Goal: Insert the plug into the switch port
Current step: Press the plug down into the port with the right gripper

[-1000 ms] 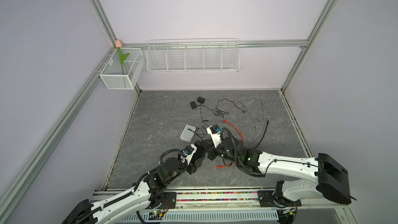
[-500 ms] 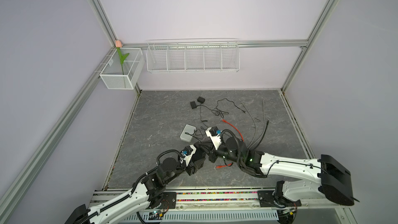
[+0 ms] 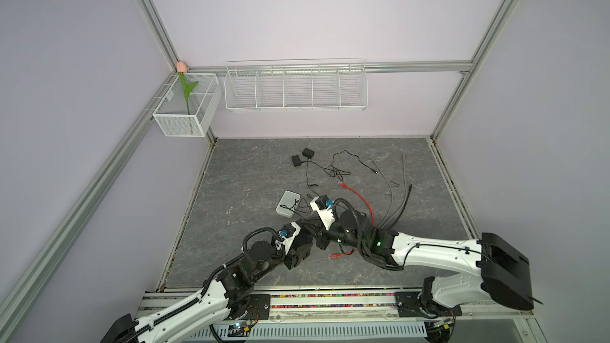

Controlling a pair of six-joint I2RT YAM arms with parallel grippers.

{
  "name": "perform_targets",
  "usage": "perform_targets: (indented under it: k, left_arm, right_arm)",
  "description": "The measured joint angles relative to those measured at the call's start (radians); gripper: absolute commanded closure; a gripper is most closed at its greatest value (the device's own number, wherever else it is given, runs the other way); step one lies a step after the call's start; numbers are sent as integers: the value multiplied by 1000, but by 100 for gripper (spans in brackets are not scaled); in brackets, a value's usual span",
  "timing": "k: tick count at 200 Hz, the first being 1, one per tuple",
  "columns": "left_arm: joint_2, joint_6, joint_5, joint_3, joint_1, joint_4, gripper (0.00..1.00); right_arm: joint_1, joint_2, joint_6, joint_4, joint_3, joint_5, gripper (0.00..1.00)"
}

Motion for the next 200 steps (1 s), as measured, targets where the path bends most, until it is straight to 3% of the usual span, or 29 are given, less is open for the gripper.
perform_targets:
  k: [35, 144, 200]
  left_arm:
    - [0, 4, 1, -4, 0, -71, 100]
    - [113, 21, -9, -81, -6, 164, 100]
    - [144, 32, -24, -82, -6, 196, 100]
  right_arm:
    - [12, 27, 29, -19, -7, 21, 93]
    - [60, 45, 66, -24, -11, 142, 93]
    - [87, 56, 84, -31, 2, 216, 93]
